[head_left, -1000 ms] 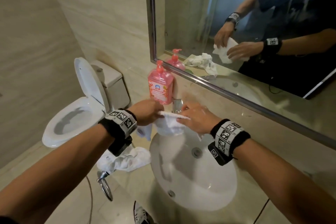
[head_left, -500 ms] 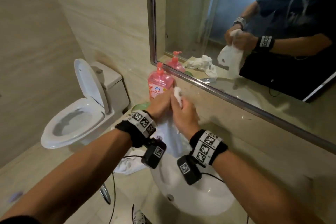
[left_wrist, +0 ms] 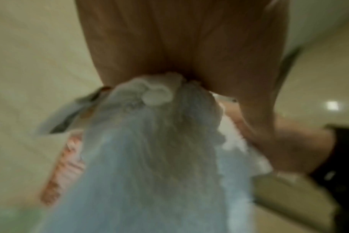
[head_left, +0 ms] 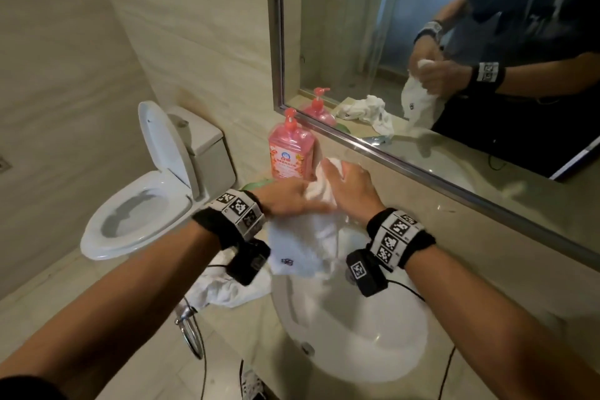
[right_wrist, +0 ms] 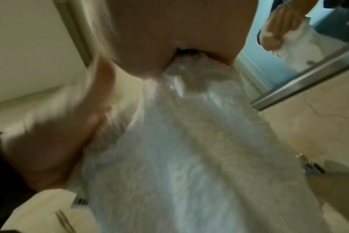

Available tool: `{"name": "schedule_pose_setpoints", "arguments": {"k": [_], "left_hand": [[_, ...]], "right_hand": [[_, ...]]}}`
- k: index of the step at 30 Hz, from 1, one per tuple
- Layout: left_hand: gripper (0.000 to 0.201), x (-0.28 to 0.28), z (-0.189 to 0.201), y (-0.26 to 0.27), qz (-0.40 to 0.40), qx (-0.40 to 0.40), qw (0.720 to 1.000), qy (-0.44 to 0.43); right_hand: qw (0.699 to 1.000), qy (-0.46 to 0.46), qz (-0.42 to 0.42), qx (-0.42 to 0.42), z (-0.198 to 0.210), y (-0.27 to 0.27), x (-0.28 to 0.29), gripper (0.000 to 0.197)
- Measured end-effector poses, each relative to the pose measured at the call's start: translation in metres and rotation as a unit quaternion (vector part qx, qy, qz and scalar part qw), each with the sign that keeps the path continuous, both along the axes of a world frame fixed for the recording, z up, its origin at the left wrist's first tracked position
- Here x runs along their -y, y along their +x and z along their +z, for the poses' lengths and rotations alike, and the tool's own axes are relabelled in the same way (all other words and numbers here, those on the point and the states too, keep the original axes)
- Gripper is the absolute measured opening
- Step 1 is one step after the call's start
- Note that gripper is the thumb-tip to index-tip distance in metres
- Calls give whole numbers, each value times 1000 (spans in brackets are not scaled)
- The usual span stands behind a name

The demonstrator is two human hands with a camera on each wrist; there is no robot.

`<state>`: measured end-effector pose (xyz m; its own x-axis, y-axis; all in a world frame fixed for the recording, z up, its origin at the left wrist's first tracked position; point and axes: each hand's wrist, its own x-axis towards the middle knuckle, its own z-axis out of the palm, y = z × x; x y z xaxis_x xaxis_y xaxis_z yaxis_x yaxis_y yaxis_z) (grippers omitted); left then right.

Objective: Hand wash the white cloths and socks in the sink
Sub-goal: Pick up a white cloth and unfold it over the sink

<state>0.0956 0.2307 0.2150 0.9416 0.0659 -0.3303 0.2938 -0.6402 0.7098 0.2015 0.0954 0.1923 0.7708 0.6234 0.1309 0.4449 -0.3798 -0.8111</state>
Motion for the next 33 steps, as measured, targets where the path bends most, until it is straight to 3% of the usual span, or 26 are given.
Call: {"name": "schedule_pose_setpoints", "arguments": {"k": [2, 3, 4, 6, 7, 9, 11, 13, 16, 21, 25, 28, 30, 32, 33], "left_hand": [[44, -19, -7, -6, -72, -28, 978, 196], [33, -27, -10, -10, -76, -31, 973, 214], [18, -35, -11, -15, -75, -26, 978, 193], [10, -49, -12, -20, -59, -4, 992, 109], [6, -52, -13, -21, -31, 12, 998, 56], [20, -52, -16, -23, 44, 51, 997, -24], [33, -39, -19, -18, 128, 78, 986, -70], [49, -22, -15, -8, 219, 97, 962, -128], [58, 5, -6, 13, 296, 100, 920, -238], [57, 22, 4, 20, 256, 86, 917, -294], [35, 21, 6, 18, 259, 117, 939, -192], [42, 22, 8, 13, 201, 69, 937, -279], [48, 11, 7, 5, 115, 28, 970, -212], [49, -6, 5, -1, 12, 11, 1000, 20], [52, -13, 3, -4, -23, 3, 991, 134]], "right_hand": [[995, -43, 94, 10, 0, 3, 9, 37], [985, -98, 140, 33, 0, 7, 15, 39], [967, -167, 178, 75, -3, 12, 19, 47], [932, -270, 203, 131, -14, 20, 30, 46], [940, -267, 181, 112, -20, 24, 37, 38], [982, -146, 103, -63, -26, 30, 48, 28], [982, -3, 11, -190, -31, 25, 46, 20], [978, 75, -40, -191, -30, 3, 26, 20], [984, 93, -37, -147, -19, -35, -11, 37], [969, 143, -123, -158, 1, -25, -21, 42], [979, 118, -118, -120, -11, -36, -26, 51], [971, 97, -132, -171, -3, -13, -17, 47], [984, 60, -96, -137, -3, -3, -7, 44], [997, 30, -28, -65, -6, -1, 0, 42], [998, 14, 19, -55, -6, -1, 4, 39]]}}
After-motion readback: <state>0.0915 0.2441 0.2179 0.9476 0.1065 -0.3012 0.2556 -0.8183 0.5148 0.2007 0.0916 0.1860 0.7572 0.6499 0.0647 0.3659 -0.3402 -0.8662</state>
